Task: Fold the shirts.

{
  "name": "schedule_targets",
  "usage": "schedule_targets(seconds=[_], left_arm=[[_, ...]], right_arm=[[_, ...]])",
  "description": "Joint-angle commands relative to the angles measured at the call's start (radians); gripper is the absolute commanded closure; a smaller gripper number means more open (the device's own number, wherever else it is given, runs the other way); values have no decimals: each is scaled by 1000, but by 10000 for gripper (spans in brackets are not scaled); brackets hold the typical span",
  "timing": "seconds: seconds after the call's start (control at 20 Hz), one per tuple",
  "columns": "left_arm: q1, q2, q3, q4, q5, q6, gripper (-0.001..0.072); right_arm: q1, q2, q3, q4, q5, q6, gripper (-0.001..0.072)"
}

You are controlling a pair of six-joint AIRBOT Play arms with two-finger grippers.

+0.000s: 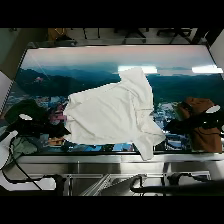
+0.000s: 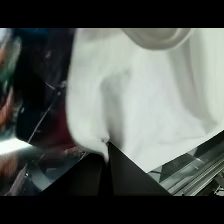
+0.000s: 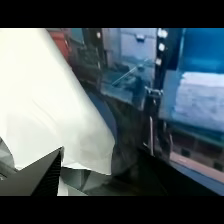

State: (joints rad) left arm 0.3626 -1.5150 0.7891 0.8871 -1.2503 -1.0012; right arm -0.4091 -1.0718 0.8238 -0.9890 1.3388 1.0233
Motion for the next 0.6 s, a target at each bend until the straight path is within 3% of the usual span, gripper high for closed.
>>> schedule_targets(seconds=[0.0, 0.15, 0.25, 0.35, 0.4, 0.55], left_arm=[[-4, -22, 41, -17, -25, 15, 694], [-5, -21, 68, -18, -38, 10, 694], [-5, -20, 74, -19, -38, 5, 694], [-4, -20, 74, -20, -46, 5, 695], [-4, -17, 74, -26, -56, 5, 695], [-4, 62, 100, -28, -90, -11, 697]], right_arm=[[54, -26, -10, -62, -2, -6, 194], [89, -98, -10, -62, -23, -29, 204], [121, -140, -10, -57, -39, -45, 310], [147, -156, -10, 5, -53, -80, 514], [151, -152, -3, 50, -51, -97, 674], [149, -85, 81, 172, 28, -115, 683]])
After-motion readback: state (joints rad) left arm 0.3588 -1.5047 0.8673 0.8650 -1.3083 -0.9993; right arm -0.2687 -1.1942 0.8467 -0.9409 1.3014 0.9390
